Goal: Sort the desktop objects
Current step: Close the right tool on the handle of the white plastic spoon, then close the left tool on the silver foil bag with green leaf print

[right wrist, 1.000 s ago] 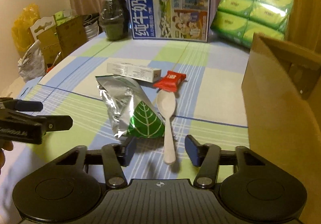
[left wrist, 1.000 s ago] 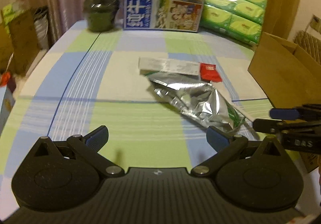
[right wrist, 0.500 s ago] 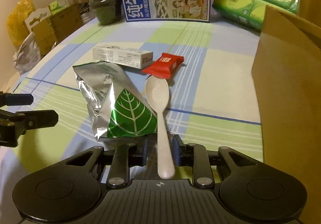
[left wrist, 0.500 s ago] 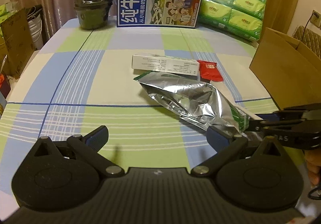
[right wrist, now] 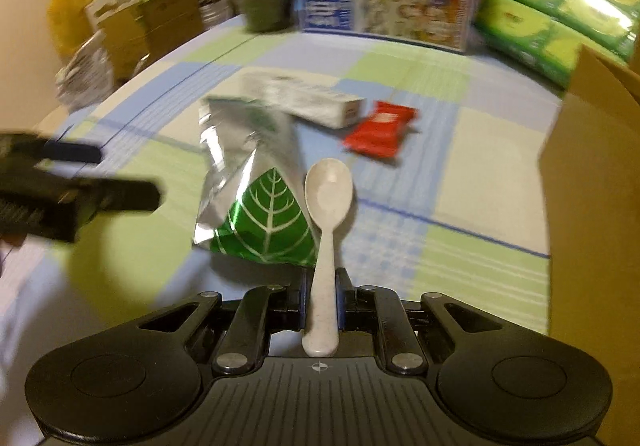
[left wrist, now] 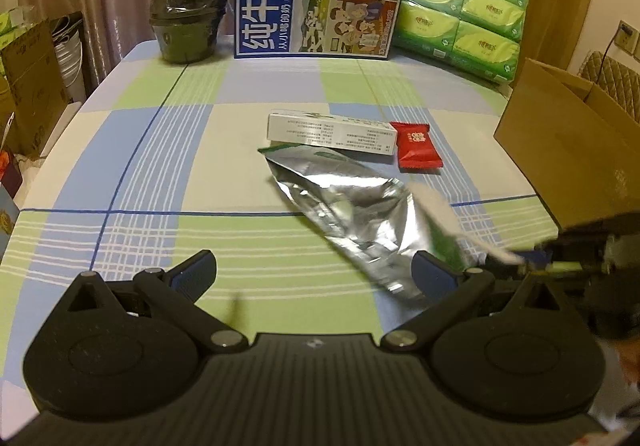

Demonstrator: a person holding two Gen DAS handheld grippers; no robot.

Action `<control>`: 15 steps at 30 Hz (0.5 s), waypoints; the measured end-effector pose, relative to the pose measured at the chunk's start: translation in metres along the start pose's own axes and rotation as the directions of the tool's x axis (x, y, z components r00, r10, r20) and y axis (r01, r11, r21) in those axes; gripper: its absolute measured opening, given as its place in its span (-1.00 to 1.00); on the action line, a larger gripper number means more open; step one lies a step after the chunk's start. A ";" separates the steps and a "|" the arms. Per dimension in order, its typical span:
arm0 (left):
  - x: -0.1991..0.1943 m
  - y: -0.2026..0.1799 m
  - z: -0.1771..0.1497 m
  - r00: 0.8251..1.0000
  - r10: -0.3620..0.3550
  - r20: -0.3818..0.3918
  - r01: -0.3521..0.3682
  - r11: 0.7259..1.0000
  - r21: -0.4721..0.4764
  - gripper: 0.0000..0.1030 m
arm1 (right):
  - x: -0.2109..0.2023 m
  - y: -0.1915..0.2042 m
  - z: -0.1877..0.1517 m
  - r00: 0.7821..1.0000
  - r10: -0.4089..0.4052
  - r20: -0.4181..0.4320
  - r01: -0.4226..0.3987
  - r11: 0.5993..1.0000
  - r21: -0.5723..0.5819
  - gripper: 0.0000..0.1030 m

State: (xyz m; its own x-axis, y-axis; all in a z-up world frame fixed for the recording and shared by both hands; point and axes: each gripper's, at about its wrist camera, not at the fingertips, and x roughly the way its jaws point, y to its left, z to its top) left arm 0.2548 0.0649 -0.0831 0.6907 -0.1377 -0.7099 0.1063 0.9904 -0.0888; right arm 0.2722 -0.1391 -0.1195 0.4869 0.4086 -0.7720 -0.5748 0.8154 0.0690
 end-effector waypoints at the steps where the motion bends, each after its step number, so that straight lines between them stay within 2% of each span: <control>1: -0.001 0.002 0.000 1.000 -0.002 0.001 0.002 1.000 -0.006 0.98 | -0.001 0.006 -0.001 1.000 0.012 -0.004 -0.012 1.000 -0.014 -0.80; 5: -0.003 0.007 0.000 1.000 -0.025 -0.002 0.025 0.999 -0.037 0.98 | -0.006 0.025 -0.007 0.998 0.067 -0.011 -0.068 0.997 -0.043 -0.80; 8: 0.003 0.008 -0.002 0.999 -0.036 -0.016 0.035 0.998 -0.051 0.98 | -0.011 0.023 -0.006 0.999 0.031 0.021 -0.031 0.999 -0.027 -0.80; 11: 0.013 0.005 -0.001 0.999 -0.038 -0.028 0.037 0.999 -0.028 0.98 | -0.011 0.012 -0.004 0.999 -0.009 0.048 0.009 1.000 0.009 -0.80; 15: 0.032 0.006 0.002 0.996 -0.065 -0.066 0.063 0.997 -0.039 0.98 | -0.005 0.001 -0.006 0.999 -0.030 0.025 0.029 0.999 0.026 -0.80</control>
State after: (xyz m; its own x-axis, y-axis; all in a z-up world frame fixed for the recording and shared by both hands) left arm 0.2796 0.0666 -0.1049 0.6335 -0.2009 -0.7472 0.1215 0.9795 -0.1604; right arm 0.2652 -0.1426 -0.1196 0.5202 0.3940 -0.7578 -0.5431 0.8373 0.0625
